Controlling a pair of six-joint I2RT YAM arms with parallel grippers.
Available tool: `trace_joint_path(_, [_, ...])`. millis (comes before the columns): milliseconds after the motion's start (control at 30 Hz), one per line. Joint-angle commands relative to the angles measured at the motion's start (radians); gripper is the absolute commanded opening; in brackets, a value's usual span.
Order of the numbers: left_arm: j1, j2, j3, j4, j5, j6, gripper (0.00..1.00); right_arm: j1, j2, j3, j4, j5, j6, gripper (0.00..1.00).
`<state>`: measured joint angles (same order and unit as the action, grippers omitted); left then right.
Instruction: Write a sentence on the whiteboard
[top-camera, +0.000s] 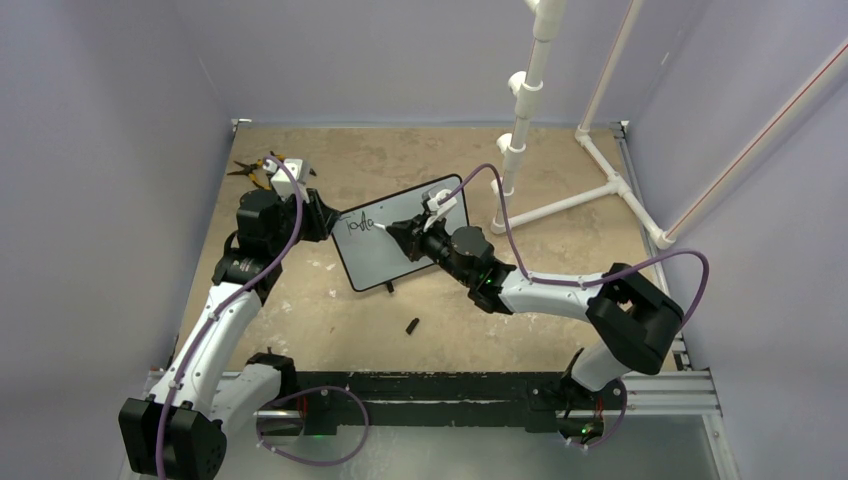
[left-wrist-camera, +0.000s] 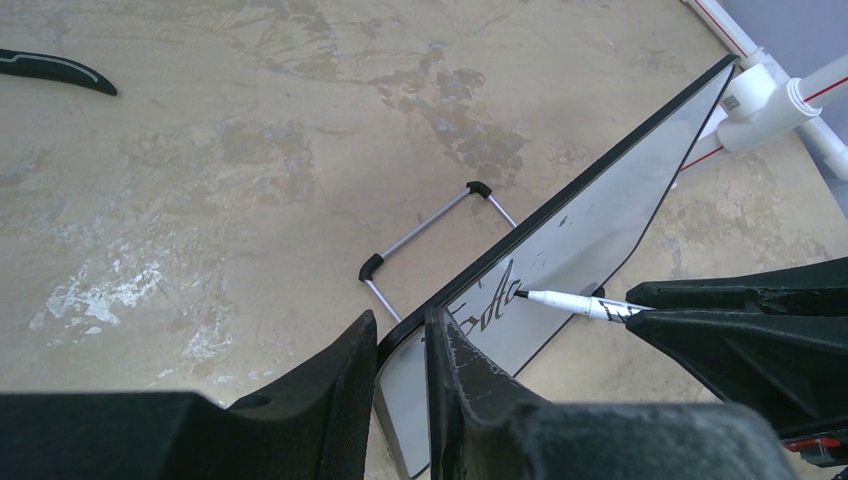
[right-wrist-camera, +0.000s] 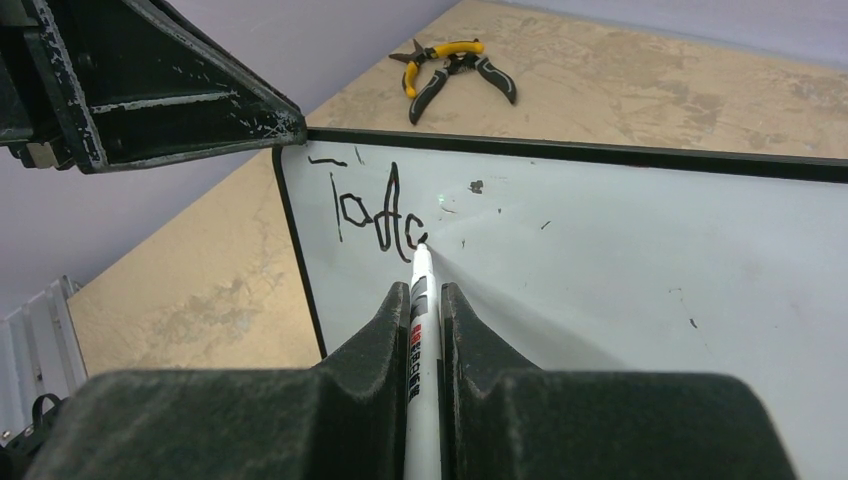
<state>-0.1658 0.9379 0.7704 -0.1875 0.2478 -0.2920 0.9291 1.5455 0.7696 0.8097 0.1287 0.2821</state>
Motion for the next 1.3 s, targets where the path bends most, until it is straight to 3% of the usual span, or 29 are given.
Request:
trace_joint_path(0, [0.0,0.004,0.006,0.005,0.016,0.01,0.22,-0.006,-0.008,-0.015,0.009,0.012,-0.007,0.0])
trace_joint_path(367, [0.0,0.003,0.01,0.005,0.013,0.017,0.22,-0.006,-0.062,-0.042,-0.007,0.053,-0.009,0.0])
trace_joint_path(667, [0.0,-0.022,0.098,0.034,0.0,0.067,0.44,-0.007,-0.118,-0.022,-0.043,-0.003,-0.006,0.0])
trace_joint_path(800, [0.0,0.052,0.17,0.045,0.101,0.107,0.49,-0.01,-0.116,-0.013,-0.031,-0.011,-0.009,0.0])
trace_joint_path(1100, [-0.001,0.213,0.226,0.098,0.361,0.113,0.49,-0.03,-0.094,0.009,0.009,-0.029,-0.002,0.0])
trace_joint_path(1267, [-0.004,0.244,0.209,0.101,0.393,0.124,0.48,-0.032,-0.076,0.03,0.014,-0.051,-0.004,0.0])
